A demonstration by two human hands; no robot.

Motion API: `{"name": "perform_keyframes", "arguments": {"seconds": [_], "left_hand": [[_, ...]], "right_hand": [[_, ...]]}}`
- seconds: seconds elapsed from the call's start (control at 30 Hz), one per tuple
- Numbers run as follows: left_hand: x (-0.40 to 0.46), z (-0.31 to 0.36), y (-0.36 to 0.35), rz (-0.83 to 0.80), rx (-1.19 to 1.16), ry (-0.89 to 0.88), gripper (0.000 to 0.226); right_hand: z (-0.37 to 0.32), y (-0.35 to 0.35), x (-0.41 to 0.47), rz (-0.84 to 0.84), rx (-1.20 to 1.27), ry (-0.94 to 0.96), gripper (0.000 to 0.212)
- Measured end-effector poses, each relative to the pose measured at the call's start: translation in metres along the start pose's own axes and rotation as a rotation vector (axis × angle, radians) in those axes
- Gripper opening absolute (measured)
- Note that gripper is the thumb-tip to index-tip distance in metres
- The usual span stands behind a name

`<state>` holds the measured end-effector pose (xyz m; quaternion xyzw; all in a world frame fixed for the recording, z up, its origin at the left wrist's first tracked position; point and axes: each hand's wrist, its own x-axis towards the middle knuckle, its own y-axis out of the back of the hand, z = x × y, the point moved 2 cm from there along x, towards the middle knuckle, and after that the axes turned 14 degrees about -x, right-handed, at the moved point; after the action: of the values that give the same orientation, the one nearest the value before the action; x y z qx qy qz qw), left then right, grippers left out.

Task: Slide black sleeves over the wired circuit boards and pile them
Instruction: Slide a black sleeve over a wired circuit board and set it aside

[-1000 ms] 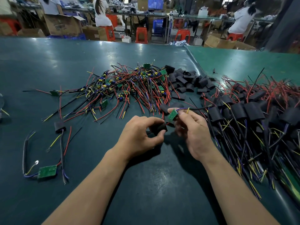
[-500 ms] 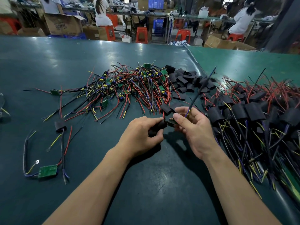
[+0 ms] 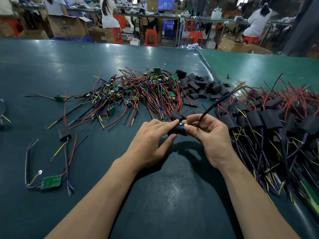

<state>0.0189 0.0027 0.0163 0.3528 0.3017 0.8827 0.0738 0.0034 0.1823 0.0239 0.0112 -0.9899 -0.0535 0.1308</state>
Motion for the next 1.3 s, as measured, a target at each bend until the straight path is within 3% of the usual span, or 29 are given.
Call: {"name": "perform_keyframes", "arguments": {"seconds": [0.2, 0.37, 0.77, 0.97, 1.17, 1.3], "left_hand": [[0.000, 0.000, 0.001, 0.021, 0.088, -0.020, 0.039], [0.000, 0.002, 0.002, 0.048, 0.228, -0.053, 0.036], [0.000, 0.000, 0.002, 0.087, 0.128, -0.082, 0.038], [0.001, 0.005, 0.000, 0.062, 0.137, -0.092, 0.035], [0.001, 0.012, 0.000, -0.006, 0.028, -0.069, 0.037], [0.001, 0.013, 0.002, 0.051, 0.046, -0.091, 0.031]], "right_hand": [[0.002, -0.001, 0.001, 0.024, -0.020, -0.074, 0.022], [0.000, 0.000, 0.002, 0.030, -0.096, -0.029, 0.024], [0.000, -0.006, 0.001, 0.056, -0.026, -0.041, 0.024], [0.001, -0.004, 0.000, 0.083, -0.211, -0.006, 0.028], [0.002, -0.008, -0.002, 0.074, 0.022, -0.122, 0.019], [-0.003, -0.008, -0.003, 0.052, 0.084, -0.105, 0.018]]}}
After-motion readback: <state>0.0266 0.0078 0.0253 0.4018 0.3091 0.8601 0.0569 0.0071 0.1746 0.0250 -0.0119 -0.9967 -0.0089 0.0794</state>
